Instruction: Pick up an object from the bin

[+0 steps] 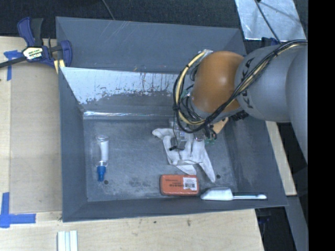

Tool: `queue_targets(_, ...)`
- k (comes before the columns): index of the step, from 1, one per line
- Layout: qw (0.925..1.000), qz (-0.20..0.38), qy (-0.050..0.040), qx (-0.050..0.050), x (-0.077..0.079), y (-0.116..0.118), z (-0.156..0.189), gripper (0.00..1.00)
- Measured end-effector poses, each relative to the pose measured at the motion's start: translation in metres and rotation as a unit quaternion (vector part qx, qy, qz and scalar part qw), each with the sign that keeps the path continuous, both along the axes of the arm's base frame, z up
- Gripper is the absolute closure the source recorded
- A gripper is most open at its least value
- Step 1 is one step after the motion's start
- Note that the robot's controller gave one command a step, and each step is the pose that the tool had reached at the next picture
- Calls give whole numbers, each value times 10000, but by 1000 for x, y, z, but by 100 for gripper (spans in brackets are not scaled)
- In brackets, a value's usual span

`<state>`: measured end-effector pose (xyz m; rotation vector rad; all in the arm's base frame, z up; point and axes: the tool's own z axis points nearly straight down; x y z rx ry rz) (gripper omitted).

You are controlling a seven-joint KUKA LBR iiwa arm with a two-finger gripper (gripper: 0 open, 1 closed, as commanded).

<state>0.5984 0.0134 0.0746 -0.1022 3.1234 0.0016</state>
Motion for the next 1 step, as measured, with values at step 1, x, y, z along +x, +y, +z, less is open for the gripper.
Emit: queue_targets(1, 9998, 200, 67, -8, -42, 19, 135, 100)
